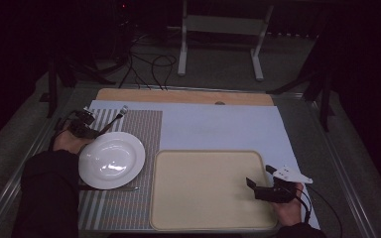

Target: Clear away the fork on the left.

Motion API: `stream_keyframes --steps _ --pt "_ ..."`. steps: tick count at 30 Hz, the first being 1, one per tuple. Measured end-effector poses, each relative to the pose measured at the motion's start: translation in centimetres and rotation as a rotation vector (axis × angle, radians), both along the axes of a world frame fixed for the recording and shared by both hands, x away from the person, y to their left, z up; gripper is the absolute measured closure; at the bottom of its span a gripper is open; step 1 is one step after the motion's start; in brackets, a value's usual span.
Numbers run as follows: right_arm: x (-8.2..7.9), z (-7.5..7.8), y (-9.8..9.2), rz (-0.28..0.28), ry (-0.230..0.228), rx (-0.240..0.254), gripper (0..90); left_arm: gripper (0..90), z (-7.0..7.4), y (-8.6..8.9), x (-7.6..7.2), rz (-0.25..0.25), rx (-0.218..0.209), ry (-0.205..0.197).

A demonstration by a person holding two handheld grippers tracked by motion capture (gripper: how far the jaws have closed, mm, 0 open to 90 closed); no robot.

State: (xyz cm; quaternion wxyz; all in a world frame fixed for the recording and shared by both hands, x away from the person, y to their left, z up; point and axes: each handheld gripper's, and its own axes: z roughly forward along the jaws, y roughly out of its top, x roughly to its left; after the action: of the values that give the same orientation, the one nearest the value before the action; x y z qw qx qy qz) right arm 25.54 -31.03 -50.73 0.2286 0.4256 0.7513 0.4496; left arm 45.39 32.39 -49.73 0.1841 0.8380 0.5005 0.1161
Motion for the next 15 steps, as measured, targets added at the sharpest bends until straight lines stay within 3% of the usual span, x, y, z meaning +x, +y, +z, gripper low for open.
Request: stream_keyframes --steps 3,9,12,15 --pt "0.0 0.0 0.0 0.000 0.000 0.000 8.7 75.9 0.4 0.3 -0.3 0.032 0.021 -0.033" --pt "0.1 0.0 0.1 0.005 0.003 0.005 8.6 76.0 2.1 0.6 -1.1 0.066 0.013 -0.103" --pt "0.1 0.0 0.1 0.007 0.001 0.005 8.6 76.0 3.0 0.6 -1.4 0.080 -0.005 -0.131" --pt "0.0 0.0 0.1 0.008 0.002 0.008 8.6 76.0 3.8 0.6 -1.7 0.096 -0.051 -0.158"
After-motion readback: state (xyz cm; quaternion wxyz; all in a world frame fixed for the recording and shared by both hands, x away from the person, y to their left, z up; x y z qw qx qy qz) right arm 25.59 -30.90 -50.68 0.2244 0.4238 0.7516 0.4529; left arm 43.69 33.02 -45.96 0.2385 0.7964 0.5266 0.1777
